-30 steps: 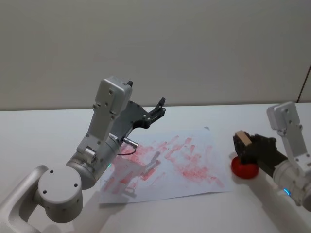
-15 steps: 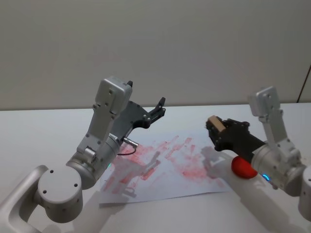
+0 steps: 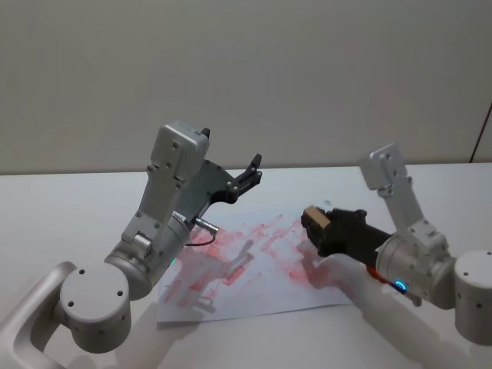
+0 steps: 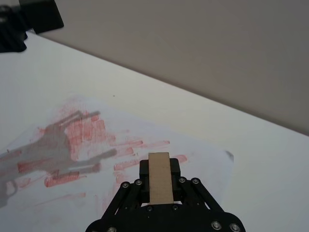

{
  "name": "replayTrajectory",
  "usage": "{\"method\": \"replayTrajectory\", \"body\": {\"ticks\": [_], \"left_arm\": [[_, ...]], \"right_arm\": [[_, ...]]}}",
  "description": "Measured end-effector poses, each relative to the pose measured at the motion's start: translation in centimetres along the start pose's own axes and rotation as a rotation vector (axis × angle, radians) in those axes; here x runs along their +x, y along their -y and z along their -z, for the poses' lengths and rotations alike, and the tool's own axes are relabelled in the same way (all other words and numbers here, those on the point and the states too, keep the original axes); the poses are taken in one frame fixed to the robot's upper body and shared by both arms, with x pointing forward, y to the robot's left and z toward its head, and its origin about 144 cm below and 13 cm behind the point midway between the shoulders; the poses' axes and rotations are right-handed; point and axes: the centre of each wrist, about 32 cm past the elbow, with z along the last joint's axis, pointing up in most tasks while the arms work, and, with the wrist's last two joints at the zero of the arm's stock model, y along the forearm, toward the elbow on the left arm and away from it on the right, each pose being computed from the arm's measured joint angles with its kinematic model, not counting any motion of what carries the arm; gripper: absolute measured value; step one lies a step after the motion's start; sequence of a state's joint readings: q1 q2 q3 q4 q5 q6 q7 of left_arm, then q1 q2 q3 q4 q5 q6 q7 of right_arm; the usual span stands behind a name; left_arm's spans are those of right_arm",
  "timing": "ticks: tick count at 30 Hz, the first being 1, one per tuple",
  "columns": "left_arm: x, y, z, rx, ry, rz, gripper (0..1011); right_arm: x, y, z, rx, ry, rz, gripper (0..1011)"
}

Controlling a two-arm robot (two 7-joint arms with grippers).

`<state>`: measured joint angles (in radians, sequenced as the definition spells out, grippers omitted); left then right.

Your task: Use the one hand to pick up the stamp and affix it onto the A4 paper.

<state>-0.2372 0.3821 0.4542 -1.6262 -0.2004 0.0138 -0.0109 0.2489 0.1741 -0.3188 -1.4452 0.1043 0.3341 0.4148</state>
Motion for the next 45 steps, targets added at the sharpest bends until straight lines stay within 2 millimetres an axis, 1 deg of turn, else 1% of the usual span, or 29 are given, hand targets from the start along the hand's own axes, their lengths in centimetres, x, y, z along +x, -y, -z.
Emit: {"method": "replayTrajectory", "body": {"ticks": [8,13,23,33,38,45], "left_arm": [[0.0,0.0,0.0,0.000,0.000,0.000,1001],[0.0,0.0,0.0,0.000,0.000,0.000,1001],[0.0,0.0,0.0,0.000,0.000,0.000,1001],[0.0,0.0,0.0,0.000,0.000,0.000,1001],[0.0,0.0,0.0,0.000,0.000,0.000,1001],[0.0,0.0,0.0,0.000,0.000,0.000,1001]], "right_arm": [[0.0,-0.9,0.6,-0.116,-0.001,-0.028,219],[-0.1,-1.3,1.0,-0.157,-0.003,-0.035,220],[-0.2,-1.6,1.2,-0.179,-0.006,-0.037,219],[-0.3,-1.6,1.3,-0.142,0.008,-0.013,219],[-0.3,-1.3,0.7,-0.089,0.017,0.008,219],[-0.1,-0.1,-0.5,0.007,0.028,0.060,219]]}}
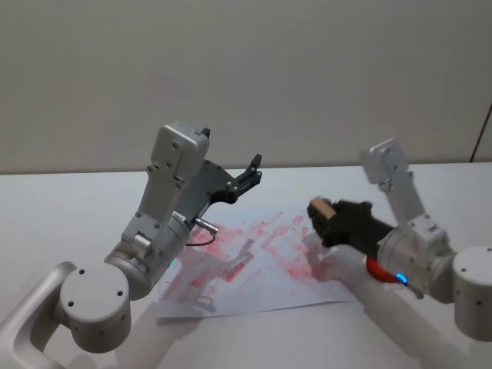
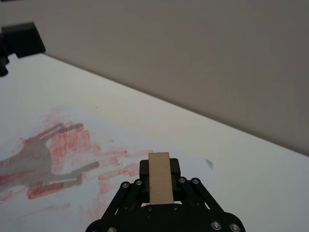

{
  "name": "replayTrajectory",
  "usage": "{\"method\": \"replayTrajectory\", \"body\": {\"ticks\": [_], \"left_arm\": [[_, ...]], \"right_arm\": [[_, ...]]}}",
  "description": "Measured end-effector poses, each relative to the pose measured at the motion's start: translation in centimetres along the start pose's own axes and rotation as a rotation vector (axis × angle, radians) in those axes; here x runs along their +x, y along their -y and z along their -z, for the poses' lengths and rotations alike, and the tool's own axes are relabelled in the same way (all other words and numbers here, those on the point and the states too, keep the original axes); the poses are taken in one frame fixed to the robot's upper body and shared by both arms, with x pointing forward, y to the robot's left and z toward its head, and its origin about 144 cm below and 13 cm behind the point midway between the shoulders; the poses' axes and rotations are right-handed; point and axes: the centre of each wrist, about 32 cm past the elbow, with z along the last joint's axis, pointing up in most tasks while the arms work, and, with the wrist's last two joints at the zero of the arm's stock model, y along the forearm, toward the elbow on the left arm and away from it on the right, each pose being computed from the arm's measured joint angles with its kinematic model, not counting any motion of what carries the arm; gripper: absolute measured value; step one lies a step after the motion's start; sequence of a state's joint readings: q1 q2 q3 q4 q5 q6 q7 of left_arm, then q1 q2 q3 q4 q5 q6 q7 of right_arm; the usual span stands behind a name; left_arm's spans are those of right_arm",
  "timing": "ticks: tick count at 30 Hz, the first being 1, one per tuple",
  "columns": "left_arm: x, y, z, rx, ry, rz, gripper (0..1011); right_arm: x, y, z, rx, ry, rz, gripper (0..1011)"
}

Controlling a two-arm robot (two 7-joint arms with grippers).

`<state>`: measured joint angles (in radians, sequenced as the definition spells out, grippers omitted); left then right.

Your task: Use the one hand to pick up the stamp and affix it onto the A4 paper.

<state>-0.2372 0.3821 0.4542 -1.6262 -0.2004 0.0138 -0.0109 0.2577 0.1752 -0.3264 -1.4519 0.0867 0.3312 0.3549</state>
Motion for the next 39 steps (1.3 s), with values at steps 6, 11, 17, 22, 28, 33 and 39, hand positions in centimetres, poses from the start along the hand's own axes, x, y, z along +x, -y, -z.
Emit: {"method": "replayTrajectory", "body": {"ticks": [6,11,17,22,28,33,39], "left_arm": [[0.0,0.0,0.0,0.000,0.000,0.000,1001],[0.0,0.0,0.0,0.000,0.000,0.000,1001],[0.0,0.0,0.0,0.000,0.000,0.000,1001],[0.0,0.0,0.0,0.000,0.000,0.000,1001],[0.0,0.0,0.0,0.000,0.000,0.000,1001],[0.0,0.0,0.0,0.000,0.000,0.000,1001],[0.0,0.0,0.0,0.000,0.000,0.000,1001]], "right_arm": [[0.3,1.7,-0.7,0.069,-0.011,0.070,220],[0.5,3.7,-0.7,0.090,-0.036,0.135,219],[0.6,5.7,-0.2,0.069,-0.076,0.186,219],[0.5,6.9,0.4,0.034,-0.105,0.206,219],[0.5,7.9,1.2,-0.017,-0.129,0.210,219],[0.5,8.2,1.7,-0.047,-0.136,0.210,219],[0.7,8.3,2.1,-0.082,-0.138,0.208,219]]}}
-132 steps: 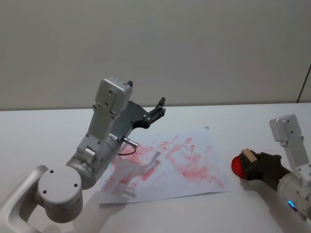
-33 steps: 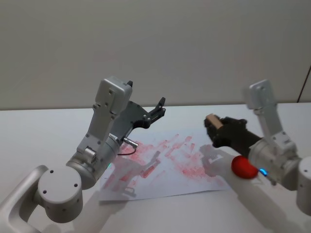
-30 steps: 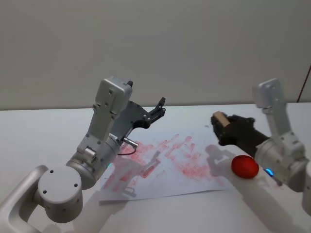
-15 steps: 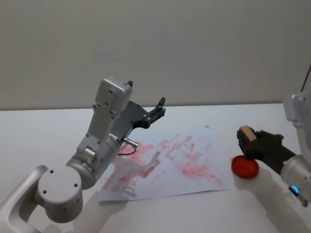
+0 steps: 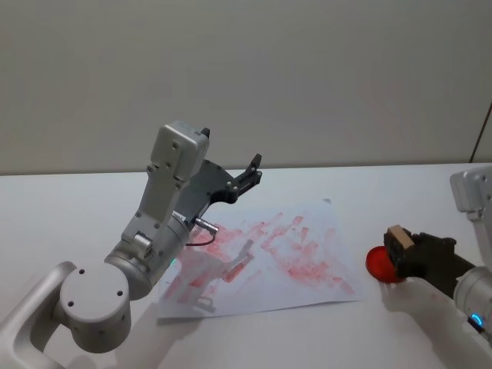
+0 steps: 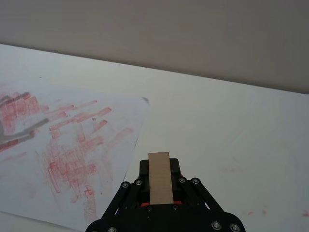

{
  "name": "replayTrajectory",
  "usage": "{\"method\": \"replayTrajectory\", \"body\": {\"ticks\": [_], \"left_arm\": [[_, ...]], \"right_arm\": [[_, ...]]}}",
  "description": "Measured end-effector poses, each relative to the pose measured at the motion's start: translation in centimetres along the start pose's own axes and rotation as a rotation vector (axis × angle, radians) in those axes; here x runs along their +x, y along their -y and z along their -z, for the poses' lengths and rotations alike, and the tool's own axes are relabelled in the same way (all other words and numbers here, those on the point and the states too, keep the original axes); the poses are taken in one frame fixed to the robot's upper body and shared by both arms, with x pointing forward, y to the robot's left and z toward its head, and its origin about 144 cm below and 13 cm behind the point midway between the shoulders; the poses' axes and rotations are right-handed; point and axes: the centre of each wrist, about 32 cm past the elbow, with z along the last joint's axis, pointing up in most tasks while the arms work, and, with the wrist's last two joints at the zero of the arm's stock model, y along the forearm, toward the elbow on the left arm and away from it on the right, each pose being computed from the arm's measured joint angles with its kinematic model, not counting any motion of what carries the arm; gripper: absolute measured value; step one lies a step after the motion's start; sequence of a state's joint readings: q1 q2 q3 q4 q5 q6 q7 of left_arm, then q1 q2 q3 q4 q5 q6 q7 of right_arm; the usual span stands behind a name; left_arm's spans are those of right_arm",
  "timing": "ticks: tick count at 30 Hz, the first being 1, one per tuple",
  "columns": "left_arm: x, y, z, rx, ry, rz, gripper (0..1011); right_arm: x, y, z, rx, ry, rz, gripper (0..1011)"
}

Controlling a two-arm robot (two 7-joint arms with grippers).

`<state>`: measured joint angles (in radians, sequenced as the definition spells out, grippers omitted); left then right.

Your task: Use the one hand to pick up the stamp and affix it onto the A4 paper.

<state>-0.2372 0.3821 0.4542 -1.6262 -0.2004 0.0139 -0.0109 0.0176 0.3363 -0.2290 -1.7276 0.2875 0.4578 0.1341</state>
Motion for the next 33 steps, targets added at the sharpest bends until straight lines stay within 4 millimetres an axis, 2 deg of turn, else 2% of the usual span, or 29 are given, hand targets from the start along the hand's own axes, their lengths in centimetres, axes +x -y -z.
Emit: {"method": "replayTrajectory", "body": {"ticks": [24,28,33], "left_arm": [[0.0,0.0,0.0,0.000,0.000,0.000,1001],[0.0,0.0,0.0,0.000,0.000,0.000,1001],[0.0,0.0,0.0,0.000,0.000,0.000,1001]], "right_arm": [[1.1,-1.5,0.3,-0.085,0.034,-0.020,220],[1.3,-1.8,0.1,-0.090,0.040,-0.026,299],[1.4,-2.0,0.1,-0.094,0.045,-0.029,481]]}}
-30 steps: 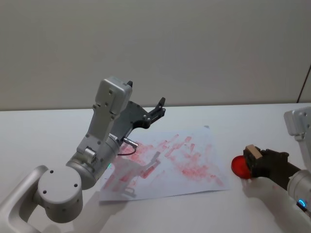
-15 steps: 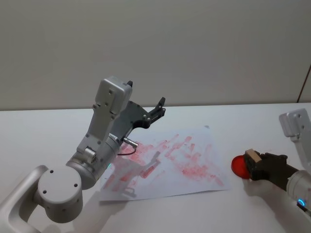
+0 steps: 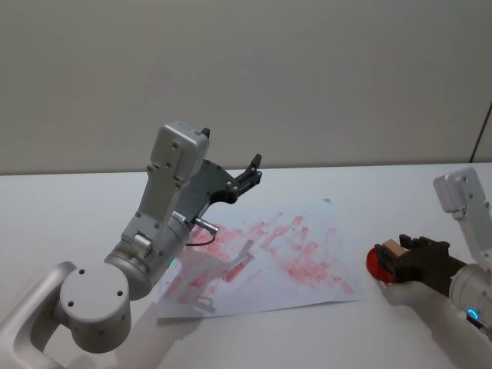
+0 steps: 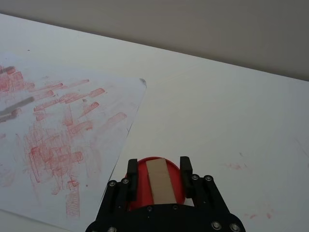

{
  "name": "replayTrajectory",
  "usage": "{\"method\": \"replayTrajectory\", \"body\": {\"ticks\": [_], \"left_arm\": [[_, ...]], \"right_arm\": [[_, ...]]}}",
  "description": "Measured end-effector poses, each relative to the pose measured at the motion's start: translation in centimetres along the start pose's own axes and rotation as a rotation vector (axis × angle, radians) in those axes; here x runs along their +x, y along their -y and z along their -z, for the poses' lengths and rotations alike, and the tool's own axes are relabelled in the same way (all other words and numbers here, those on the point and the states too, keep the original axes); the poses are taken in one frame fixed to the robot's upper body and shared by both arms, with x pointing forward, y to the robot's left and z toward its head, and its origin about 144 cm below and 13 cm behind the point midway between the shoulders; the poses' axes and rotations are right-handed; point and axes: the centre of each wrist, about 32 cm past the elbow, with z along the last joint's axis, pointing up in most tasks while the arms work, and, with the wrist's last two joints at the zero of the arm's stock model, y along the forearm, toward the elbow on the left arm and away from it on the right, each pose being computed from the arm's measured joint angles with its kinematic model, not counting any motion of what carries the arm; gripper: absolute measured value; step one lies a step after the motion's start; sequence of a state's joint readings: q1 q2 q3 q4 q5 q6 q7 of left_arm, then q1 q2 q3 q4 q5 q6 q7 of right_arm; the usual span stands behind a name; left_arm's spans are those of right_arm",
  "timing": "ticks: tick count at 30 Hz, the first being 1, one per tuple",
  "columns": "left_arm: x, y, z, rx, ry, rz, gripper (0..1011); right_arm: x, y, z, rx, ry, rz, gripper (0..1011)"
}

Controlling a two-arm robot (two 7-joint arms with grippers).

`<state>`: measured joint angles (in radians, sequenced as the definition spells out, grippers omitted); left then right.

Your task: Use the one hand to pick up the stamp and affix it onto the A4 paper.

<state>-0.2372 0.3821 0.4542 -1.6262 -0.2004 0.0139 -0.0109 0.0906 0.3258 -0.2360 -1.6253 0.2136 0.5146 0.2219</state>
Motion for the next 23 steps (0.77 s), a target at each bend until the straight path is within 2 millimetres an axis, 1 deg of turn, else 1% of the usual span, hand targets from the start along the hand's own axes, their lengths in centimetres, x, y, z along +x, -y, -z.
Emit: {"method": "replayTrajectory", "body": {"ticks": [1,3,6,7,10,11,13,15,16,18,23], "left_arm": [[0.00,0.00,0.00,0.000,0.000,0.000,1001],[0.00,0.00,0.00,0.000,0.000,0.000,1001],[0.00,0.00,0.00,0.000,0.000,0.000,1001],[0.00,0.00,0.00,0.000,0.000,0.000,1001],[0.00,0.00,0.00,0.000,0.000,0.000,1001],[0.00,0.00,0.00,0.000,0.000,0.000,1001],[0.00,0.00,0.00,0.000,0.000,0.000,1001],[0.00,0.00,0.00,0.000,0.000,0.000,1001],[0.00,0.00,0.00,0.000,0.000,0.000,1001],[0.00,0.00,0.00,0.000,0.000,0.000,1001],[0.00,0.00,0.00,0.000,0.000,0.000,1001]], "right_arm": [[0.01,-0.03,-0.01,-0.001,0.001,0.000,503],[0.04,-0.09,-0.02,-0.002,0.002,-0.002,583],[0.07,-0.14,-0.05,-0.003,0.003,-0.002,642],[0.08,-0.16,-0.07,-0.003,0.003,-0.003,705],[0.10,-0.21,-0.07,-0.004,0.005,-0.004,762],[0.11,-0.23,-0.09,-0.005,0.005,-0.004,817],[0.12,-0.24,-0.11,-0.005,0.006,-0.004,854],[0.13,-0.27,-0.11,-0.006,0.006,-0.005,937],[0.13,-0.28,-0.11,-0.006,0.006,-0.005,937],[0.14,-0.30,-0.13,-0.006,0.007,-0.006,998],[0.15,-0.33,-0.14,-0.007,0.007,-0.006,1001]]}}
